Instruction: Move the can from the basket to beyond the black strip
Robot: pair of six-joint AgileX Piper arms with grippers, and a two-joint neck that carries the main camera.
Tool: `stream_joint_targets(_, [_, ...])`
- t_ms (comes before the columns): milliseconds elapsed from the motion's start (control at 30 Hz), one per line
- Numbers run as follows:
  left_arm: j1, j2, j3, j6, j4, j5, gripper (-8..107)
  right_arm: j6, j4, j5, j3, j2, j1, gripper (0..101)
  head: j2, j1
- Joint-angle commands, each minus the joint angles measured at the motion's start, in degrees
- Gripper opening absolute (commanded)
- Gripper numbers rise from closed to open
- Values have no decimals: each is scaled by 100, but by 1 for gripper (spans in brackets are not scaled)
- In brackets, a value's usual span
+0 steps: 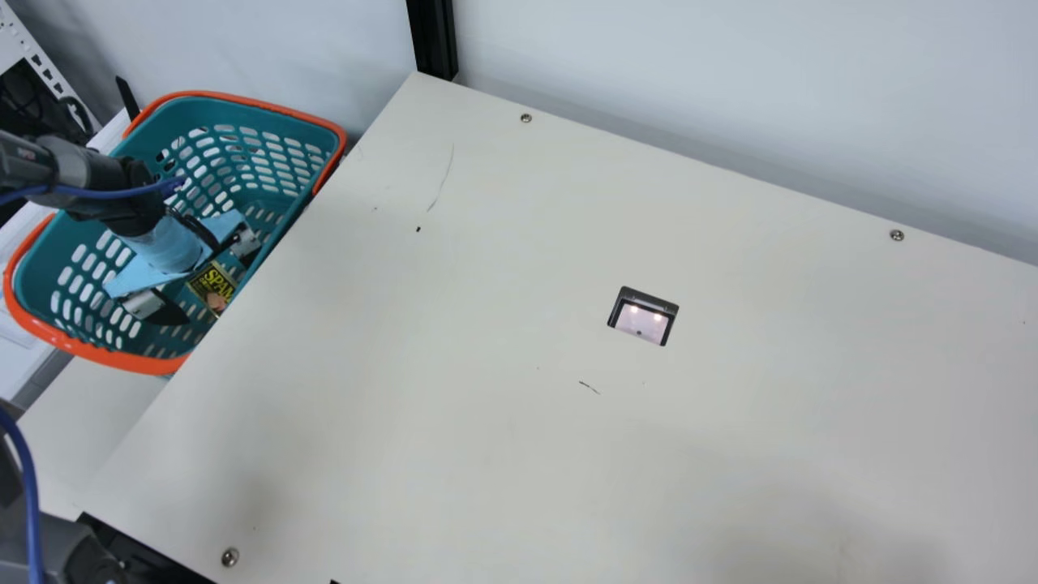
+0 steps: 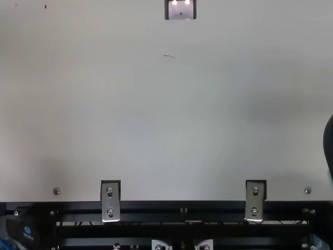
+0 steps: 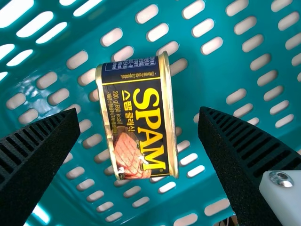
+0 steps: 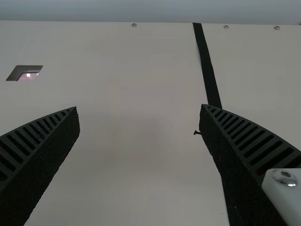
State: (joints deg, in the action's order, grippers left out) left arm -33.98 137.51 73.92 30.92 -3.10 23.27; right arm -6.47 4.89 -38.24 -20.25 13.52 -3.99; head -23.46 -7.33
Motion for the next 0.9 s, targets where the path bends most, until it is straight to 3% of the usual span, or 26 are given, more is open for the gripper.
stream_joint_targets(0, [-12, 34, 21, 22, 17, 6, 90, 0, 0, 0, 0, 0, 0, 101, -67, -154])
stream_joint_targets(333, [-77, 171, 111, 132, 16, 53, 90, 0, 0, 0, 0, 0, 0, 101, -67, -154])
stream_joint_targets(400, [-96, 177, 122, 82, 95, 48, 10, 0, 0, 0, 0, 0, 0, 101, -67, -154])
stream_joint_targets(667, [-117, -42, 25, -360, 490, -91, 10, 0, 0, 0, 0, 0, 0, 101, -67, -154])
stream_joint_targets(867, [-64, -736, -286, -1036, 964, -314, 10, 0, 0, 0, 0, 0, 0, 101, -67, -154])
